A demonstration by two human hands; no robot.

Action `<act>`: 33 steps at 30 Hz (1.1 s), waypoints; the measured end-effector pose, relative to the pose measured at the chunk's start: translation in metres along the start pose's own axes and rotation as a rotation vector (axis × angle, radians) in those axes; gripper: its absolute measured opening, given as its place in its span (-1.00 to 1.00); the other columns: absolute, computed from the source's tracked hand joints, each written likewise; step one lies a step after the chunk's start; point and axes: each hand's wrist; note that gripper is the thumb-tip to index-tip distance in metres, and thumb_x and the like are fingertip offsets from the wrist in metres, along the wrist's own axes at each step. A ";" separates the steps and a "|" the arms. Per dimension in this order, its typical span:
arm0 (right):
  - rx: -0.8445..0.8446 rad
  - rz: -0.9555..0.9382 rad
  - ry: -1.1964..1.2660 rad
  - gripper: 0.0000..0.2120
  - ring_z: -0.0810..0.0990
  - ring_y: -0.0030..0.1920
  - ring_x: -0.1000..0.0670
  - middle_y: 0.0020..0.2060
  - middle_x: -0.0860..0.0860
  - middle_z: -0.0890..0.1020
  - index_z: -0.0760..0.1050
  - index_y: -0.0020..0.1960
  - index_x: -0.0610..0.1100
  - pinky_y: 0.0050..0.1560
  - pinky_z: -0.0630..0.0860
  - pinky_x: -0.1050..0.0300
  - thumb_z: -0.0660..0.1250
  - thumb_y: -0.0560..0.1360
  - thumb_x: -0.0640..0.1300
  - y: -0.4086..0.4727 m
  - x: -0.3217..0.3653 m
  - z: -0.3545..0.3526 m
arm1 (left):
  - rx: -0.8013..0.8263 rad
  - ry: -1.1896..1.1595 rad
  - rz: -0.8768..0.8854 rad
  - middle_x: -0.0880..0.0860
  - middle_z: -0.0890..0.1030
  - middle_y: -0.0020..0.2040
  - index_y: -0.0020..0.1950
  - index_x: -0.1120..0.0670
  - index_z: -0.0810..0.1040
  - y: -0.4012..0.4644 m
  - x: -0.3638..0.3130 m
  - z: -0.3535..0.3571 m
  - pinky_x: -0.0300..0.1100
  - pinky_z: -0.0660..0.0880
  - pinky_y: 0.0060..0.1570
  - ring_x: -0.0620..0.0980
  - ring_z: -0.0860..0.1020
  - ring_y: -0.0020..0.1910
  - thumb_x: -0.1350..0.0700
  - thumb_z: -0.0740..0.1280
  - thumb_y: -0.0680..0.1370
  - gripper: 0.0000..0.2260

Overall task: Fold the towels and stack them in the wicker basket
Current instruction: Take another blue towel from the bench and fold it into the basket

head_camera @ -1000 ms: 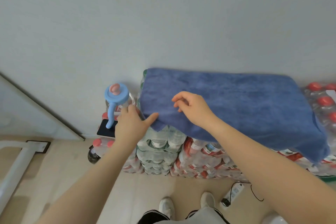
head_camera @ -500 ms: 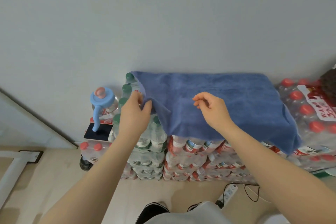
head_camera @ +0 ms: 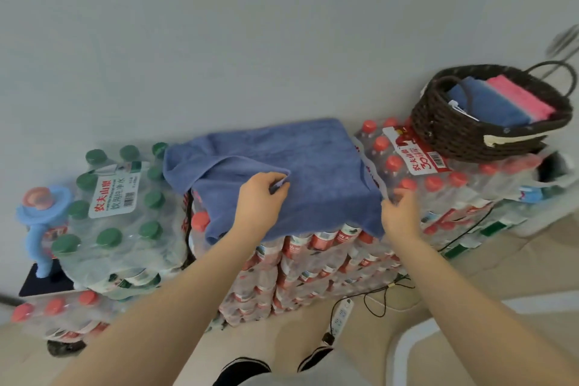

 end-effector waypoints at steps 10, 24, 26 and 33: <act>0.504 0.470 0.423 -0.75 0.52 0.06 -0.07 0.04 -0.11 0.57 0.43 0.19 -0.21 0.10 0.38 0.06 0.27 0.54 -0.14 0.010 -0.056 -0.002 | 0.054 0.139 -0.067 0.10 0.51 -0.12 0.05 0.00 0.55 -0.002 0.001 0.040 -0.23 0.27 -0.18 0.05 0.44 -0.18 0.22 0.13 0.58 -0.76; 0.573 -0.625 0.144 -0.97 0.48 -0.27 0.21 -0.31 0.16 0.53 0.52 -0.12 -0.09 -0.30 0.37 0.41 0.31 0.50 -0.18 -0.041 0.082 0.008 | -0.273 -0.349 -0.166 -0.09 0.50 -0.37 -0.18 0.04 0.51 -0.014 -0.025 0.036 -0.39 0.37 -0.33 -0.25 0.43 -0.41 0.12 0.27 0.55 -0.88; 0.640 -0.626 0.170 -0.92 0.52 -0.22 0.22 -0.27 0.16 0.56 0.56 -0.04 -0.13 -0.28 0.41 0.45 0.31 0.49 -0.19 -0.056 0.093 0.022 | -0.316 -0.409 -0.181 -0.05 0.56 -0.35 -0.15 0.02 0.54 -0.014 -0.026 0.030 -0.36 0.45 -0.34 -0.26 0.46 -0.43 0.13 0.26 0.56 -0.89; 0.523 -0.999 -0.134 -0.83 0.38 -0.28 0.11 -0.27 0.05 0.40 0.53 -0.05 -0.26 -0.24 0.31 0.25 0.18 0.55 -0.22 -0.075 0.101 0.043 | -0.402 -0.650 -0.338 0.00 0.62 -0.31 -0.09 0.08 0.62 -0.019 -0.013 0.007 -0.24 0.53 -0.25 -0.10 0.56 -0.31 0.16 0.27 0.56 -0.86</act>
Point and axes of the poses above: each hand's wrist, its own y-axis towards the middle knuckle, its own z-axis out of the palm, x = y × z
